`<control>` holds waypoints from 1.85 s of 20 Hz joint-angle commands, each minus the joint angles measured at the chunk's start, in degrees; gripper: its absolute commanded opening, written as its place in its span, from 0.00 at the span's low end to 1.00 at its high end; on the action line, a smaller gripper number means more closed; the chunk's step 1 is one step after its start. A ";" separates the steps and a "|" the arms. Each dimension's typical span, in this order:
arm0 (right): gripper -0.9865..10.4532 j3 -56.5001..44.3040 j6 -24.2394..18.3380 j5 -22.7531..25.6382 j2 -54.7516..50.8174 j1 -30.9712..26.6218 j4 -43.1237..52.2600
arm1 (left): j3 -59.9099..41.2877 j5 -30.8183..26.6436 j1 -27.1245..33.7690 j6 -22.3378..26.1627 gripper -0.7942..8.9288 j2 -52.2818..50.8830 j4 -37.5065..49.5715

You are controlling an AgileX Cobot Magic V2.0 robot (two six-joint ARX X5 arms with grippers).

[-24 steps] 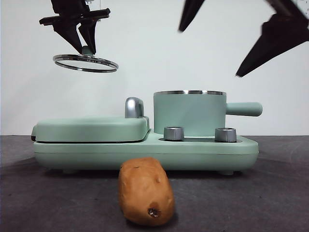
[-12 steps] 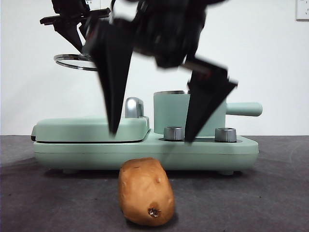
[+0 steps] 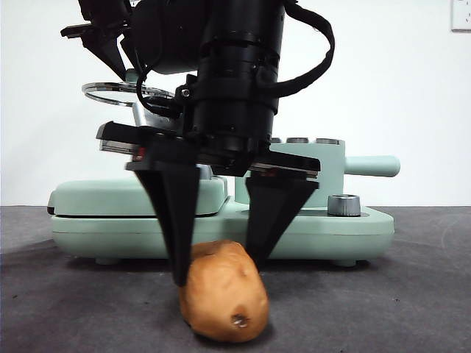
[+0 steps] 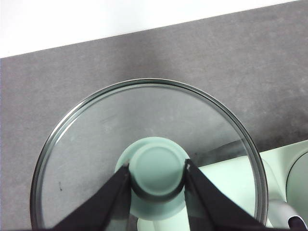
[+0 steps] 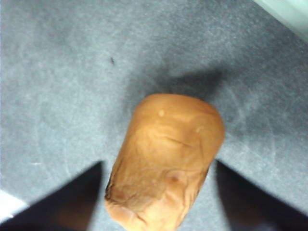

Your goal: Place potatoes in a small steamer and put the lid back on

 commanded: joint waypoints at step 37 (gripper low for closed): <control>0.27 40.54 -16.20 2.12 10.29 -28.13 -7.19 | 2.47 1.79 0.94 -0.26 0.09 -0.55 0.81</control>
